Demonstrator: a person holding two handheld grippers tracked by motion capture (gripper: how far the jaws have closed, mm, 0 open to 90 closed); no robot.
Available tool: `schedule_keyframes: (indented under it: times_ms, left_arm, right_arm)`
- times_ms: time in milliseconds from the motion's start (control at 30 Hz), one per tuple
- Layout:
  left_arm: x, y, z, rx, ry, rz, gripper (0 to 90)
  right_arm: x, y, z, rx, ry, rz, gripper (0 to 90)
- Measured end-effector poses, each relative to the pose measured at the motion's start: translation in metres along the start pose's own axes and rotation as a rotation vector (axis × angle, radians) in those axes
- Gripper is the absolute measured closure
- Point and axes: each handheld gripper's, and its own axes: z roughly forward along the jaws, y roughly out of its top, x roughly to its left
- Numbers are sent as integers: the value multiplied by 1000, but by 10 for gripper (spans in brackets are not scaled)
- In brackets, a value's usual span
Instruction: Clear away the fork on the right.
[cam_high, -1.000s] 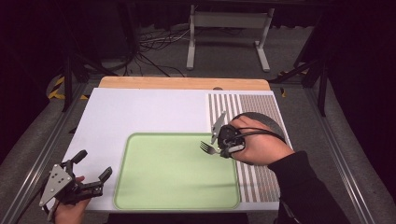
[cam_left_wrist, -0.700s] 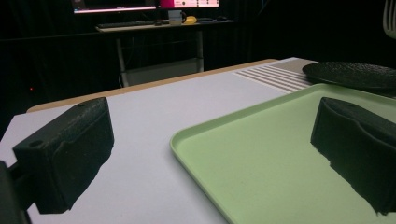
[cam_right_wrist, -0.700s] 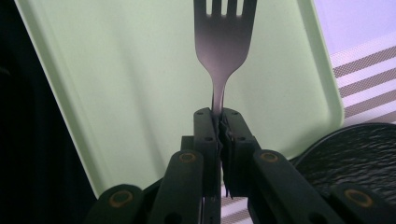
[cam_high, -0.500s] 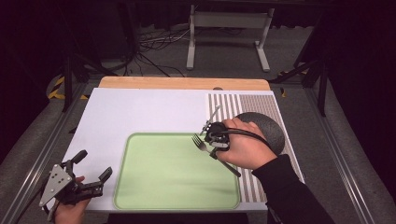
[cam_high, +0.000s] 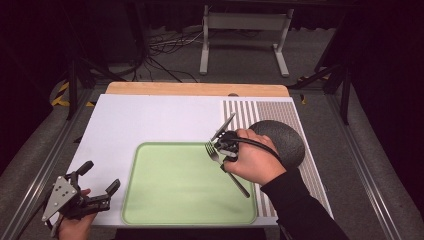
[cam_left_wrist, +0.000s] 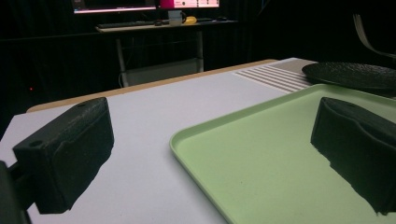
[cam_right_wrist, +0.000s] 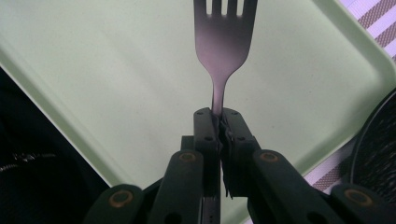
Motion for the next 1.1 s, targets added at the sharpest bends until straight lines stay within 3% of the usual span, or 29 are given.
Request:
schedule_keyframes:
  times_ms: [133, 300, 1100]
  left_arm:
    - [0, 0, 0, 0, 1, 0, 0]
    - [0, 0, 0, -1, 0, -1, 0]
    - [1, -2, 2, 7, -5, -7, 0]
  right_arm:
    - [-3, 0, 6, 7, 4, 82, 858]
    - [-6, 2, 12, 20, 7, 132, 858]
    - [-25, -6, 54, 41, 6, 175, 856]
